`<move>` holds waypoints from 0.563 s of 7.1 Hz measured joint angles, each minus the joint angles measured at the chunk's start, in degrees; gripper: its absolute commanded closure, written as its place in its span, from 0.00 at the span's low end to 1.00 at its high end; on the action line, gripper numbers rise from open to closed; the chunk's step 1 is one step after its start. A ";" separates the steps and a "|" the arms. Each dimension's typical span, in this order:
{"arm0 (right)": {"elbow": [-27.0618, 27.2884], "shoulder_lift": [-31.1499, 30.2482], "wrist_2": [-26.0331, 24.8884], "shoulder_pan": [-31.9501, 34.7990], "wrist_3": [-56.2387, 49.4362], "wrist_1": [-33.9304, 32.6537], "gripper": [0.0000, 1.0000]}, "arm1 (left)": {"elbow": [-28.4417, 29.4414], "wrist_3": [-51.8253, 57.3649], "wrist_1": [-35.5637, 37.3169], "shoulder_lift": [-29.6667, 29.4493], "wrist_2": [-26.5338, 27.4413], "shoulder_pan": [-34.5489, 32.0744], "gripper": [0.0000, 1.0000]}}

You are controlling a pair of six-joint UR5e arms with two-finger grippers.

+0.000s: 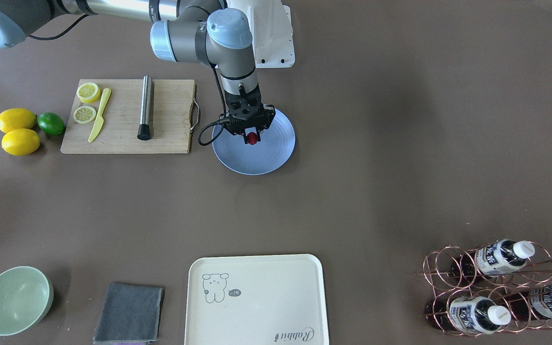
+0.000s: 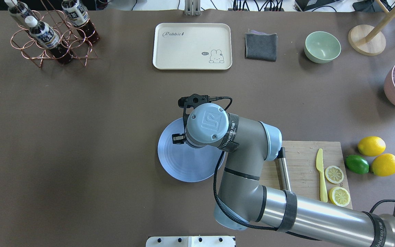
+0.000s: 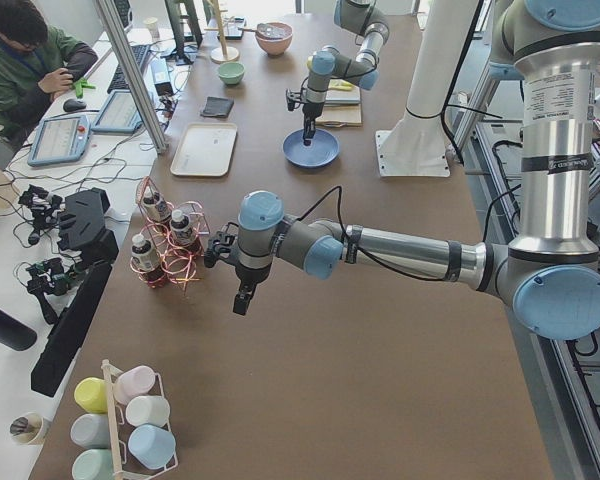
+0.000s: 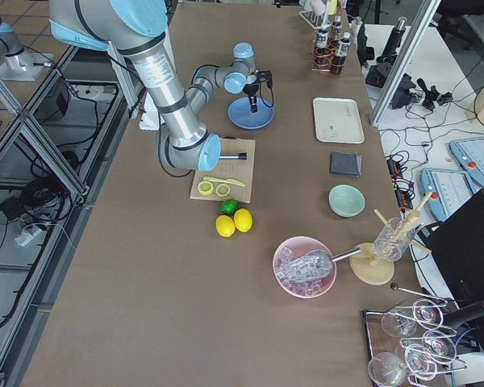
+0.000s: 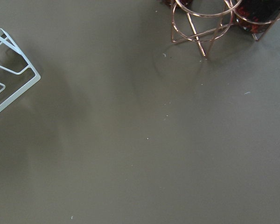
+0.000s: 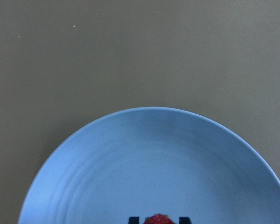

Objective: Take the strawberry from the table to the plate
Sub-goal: 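Lower the strawberry onto the plate and open the right gripper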

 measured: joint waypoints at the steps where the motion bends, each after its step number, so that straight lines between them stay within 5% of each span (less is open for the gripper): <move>1: -1.26 0.01 -0.07 -0.38 0.18 1.51 1.00 | 0.04 0.13 0.44 -0.15 -0.26 -0.27 0.02; 2: -1.95 -0.08 -0.10 -0.83 0.32 2.53 0.98 | 0.11 0.17 0.58 -0.32 -0.35 -0.40 0.02; 3: -2.23 -0.21 -0.10 -1.19 0.46 3.03 0.03 | 0.20 0.18 0.65 -0.44 -0.38 -0.42 0.02; 4: -2.28 -0.32 -0.06 -1.32 0.62 3.20 0.00 | 0.25 0.19 0.70 -0.47 -0.39 -0.44 0.02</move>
